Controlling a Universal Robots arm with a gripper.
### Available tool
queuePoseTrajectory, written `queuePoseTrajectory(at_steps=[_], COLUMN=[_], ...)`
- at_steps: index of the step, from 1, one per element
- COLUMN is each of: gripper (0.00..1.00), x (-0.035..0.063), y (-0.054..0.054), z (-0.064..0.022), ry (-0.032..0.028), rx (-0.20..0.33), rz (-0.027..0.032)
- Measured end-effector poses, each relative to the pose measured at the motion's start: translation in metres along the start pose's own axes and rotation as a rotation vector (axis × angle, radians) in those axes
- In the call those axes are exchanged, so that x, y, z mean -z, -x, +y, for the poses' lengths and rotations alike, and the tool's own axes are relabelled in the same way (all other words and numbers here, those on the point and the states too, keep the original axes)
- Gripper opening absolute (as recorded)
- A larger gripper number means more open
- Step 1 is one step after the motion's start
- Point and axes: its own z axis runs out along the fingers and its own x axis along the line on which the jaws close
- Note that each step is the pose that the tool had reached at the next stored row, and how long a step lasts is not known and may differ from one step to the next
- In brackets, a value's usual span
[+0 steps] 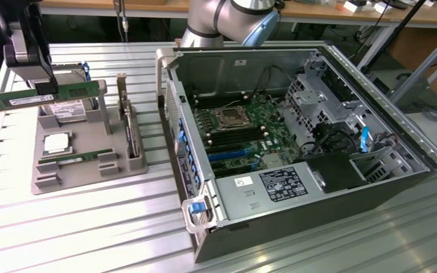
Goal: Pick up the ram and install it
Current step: 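Pick up the ram and move it above insertion slot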
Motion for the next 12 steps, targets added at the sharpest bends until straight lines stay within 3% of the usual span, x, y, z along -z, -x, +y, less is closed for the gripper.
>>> queuePoseTrajectory(at_steps=[2, 9, 12], gripper=[0.13, 0.13, 0.13], x=[0.0002, 0.0014, 0.0018], y=[0.0, -0.004, -0.005], z=[-0.0024, -0.0324, -0.0402], ry=[0.0002, 0.0002, 0.0002], rx=[0.0, 0.0, 0.0], rz=[0.0001, 0.0008, 0.0008])
